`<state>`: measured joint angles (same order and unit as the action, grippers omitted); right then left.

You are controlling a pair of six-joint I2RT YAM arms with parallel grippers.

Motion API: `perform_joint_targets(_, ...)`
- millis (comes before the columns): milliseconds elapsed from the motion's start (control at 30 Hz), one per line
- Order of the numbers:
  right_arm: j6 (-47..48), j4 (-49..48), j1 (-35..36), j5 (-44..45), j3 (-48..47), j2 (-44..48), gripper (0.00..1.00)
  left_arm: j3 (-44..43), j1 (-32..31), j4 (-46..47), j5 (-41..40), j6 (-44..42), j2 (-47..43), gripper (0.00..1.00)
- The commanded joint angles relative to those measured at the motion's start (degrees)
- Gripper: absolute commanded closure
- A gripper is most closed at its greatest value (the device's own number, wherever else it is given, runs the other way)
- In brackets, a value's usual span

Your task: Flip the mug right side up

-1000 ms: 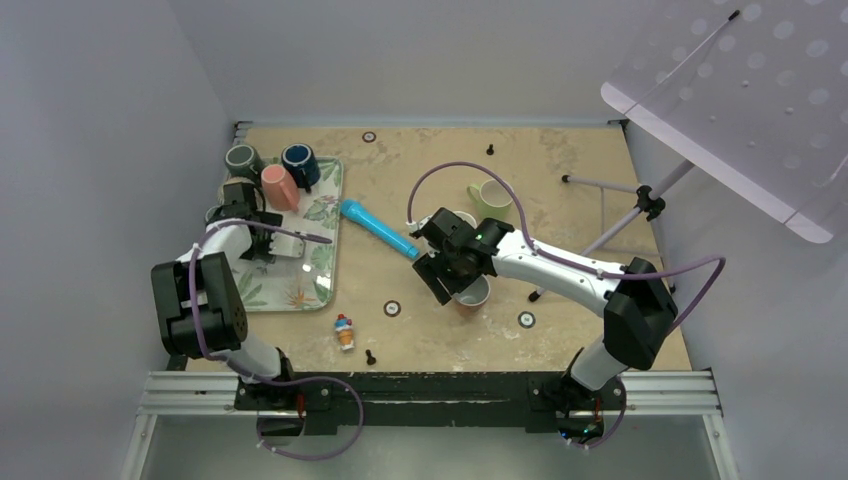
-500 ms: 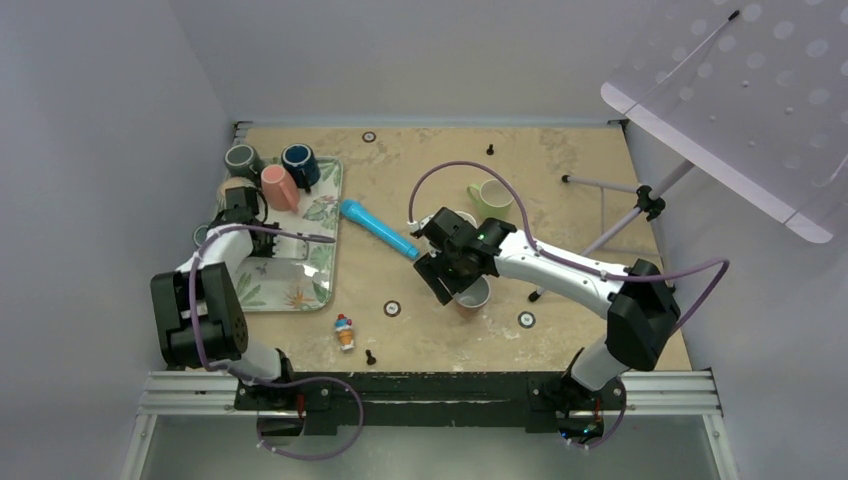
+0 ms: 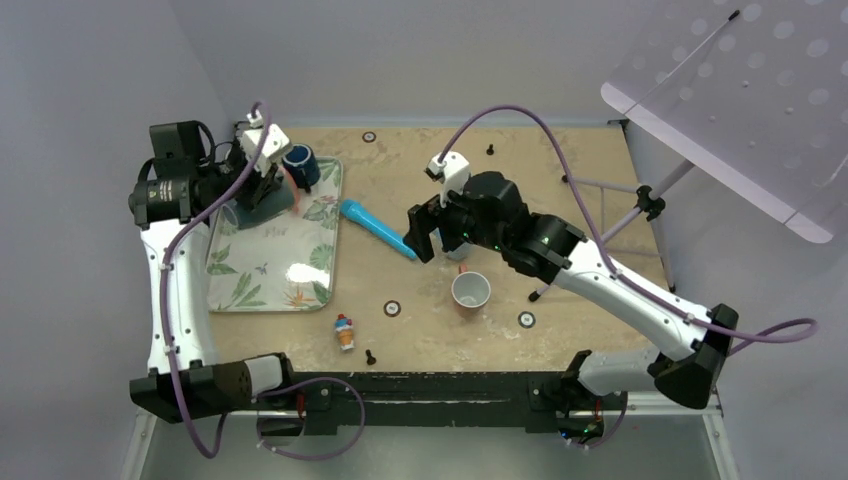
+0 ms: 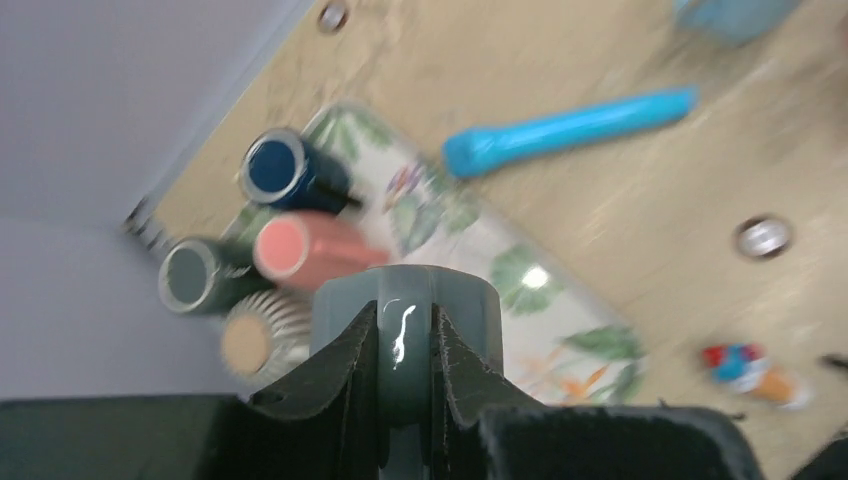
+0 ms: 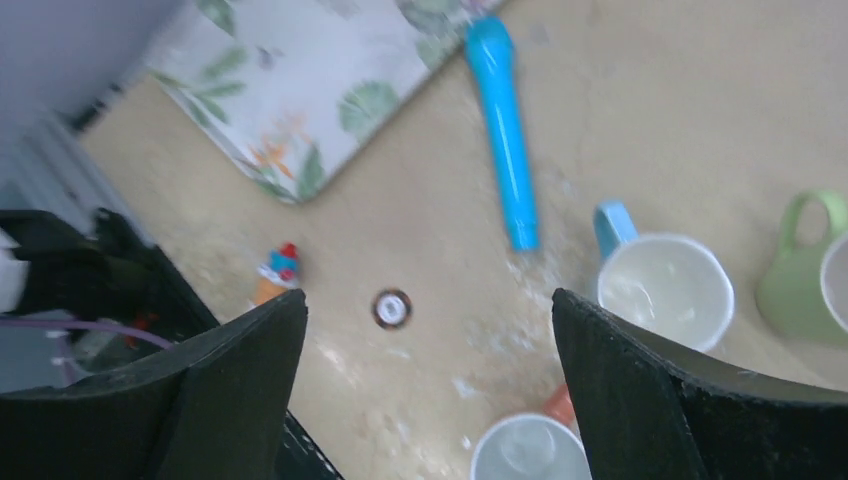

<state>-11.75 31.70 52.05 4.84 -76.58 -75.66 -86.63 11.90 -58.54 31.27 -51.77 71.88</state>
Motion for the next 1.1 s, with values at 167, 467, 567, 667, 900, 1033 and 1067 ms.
perform_joint_targets(167, -7.94, -43.24, 0.15, -27.42, 2.42, 0.68, 0.02, -7.76, -6.21, 1.34, 35.29, 38.11, -4.67, 1.0)
perform_joint_targets(467, -15.02, -48.89, 0.22, -34.56, -1.1, -7.07, 0.16, -2.28, -8.61, 18.24, 41.19, 56.24, -10.34, 1.0)
perform_joint_targets(567, -16.55, -50.92, 0.54, -38.9, -2.5, -9.33, 0.36, -0.26, -10.05, 20.35, 40.99, 57.0, -11.01, 1.0)
perform_joint_targets(667, -16.25, -50.68, 0.59, -40.18, -3.24, -9.71, 0.94, 0.76, -10.75, 20.22, 40.84, 55.87, -11.21, 1.0)
perform_joint_targets(900, -3.77, -26.66, 0.59, -14.02, -4.51, -4.73, 1.0, -2.94, -10.67, 4.61, 25.4, 39.06, -10.26, 0.0)
perform_joint_targets(1033, 2.01, -9.73, 0.66, -5.1, -7.04, -7.17, 1.0, -5.65, -9.89, 0.01, 7.98, 33.75, -6.95, 0.0)
perform_joint_targets(1067, 2.95, -5.69, 0.83, -3.95, -7.54, -8.28, 1.0, -6.12, -9.76, -0.91, 3.97, 32.22, -5.65, 0.0)
